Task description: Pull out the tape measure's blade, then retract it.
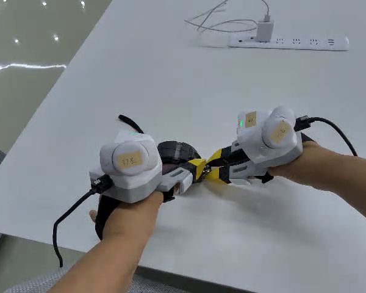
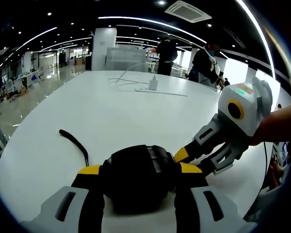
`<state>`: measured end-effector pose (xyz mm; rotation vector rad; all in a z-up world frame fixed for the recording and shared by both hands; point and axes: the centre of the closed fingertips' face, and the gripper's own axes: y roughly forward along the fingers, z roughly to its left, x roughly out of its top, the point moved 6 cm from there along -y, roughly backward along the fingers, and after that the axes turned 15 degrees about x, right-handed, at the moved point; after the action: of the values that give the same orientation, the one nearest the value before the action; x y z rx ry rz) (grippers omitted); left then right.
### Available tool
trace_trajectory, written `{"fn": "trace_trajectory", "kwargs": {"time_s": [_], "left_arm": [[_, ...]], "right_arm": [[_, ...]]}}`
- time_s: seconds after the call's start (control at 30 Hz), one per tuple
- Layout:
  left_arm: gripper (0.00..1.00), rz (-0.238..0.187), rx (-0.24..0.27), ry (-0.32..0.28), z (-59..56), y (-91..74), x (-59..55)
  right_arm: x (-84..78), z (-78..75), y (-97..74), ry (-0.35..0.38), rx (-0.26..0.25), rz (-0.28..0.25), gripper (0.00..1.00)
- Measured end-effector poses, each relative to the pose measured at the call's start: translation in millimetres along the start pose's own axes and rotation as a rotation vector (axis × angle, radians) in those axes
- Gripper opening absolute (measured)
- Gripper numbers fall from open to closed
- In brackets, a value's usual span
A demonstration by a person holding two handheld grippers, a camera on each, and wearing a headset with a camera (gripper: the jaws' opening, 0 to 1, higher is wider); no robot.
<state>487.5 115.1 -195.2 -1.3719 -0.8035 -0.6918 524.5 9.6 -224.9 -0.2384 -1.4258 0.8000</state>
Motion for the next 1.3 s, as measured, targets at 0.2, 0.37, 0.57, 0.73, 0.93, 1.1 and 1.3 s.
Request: {"fn": "trace_trajectory", "kwargs": {"time_s": [0.2, 0.37, 0.57, 0.73, 0.93, 1.1, 1.3], "left_arm": [[0.53, 0.0, 0.001, -0.001, 0.0, -0.3, 0.3], [0.53, 0.0, 0.002, 0.0, 0.3, 0.0, 0.3], [0.54, -0.001, 0.002, -0.002, 0.6, 0.3, 0.4], [0.54, -0.003, 0.001, -0.01, 1.1, -0.3, 0.4], [0.55, 0.001, -0.003, -0.016, 1.7, 0.1, 0.4], [0.56, 0.001, -0.004, -0.015, 1.4, -0.1, 0.4], [0.57, 0.005, -0.008, -0.01, 1.4, 0.5, 0.7]], "right_arm": [[0.9, -0.3, 1.2, 0.001, -0.001, 0.0, 0.08], [0.6, -0.6, 1.3, 0.001, 0.0, 0.001, 0.09], [0.5, 0.0, 1.6, 0.005, 0.001, -0.005, 0.09], [0.9, 1.1, 1.6, 0.007, -0.002, -0.005, 0.09], [0.1, 0.8, 1.7, 0.007, -0.005, -0.005, 0.1], [0.1, 0.3, 1.7, 0.008, -0.008, -0.003, 0.1], [0.0, -0.2, 1.9, 0.011, -0.011, -0.002, 0.11]]}}
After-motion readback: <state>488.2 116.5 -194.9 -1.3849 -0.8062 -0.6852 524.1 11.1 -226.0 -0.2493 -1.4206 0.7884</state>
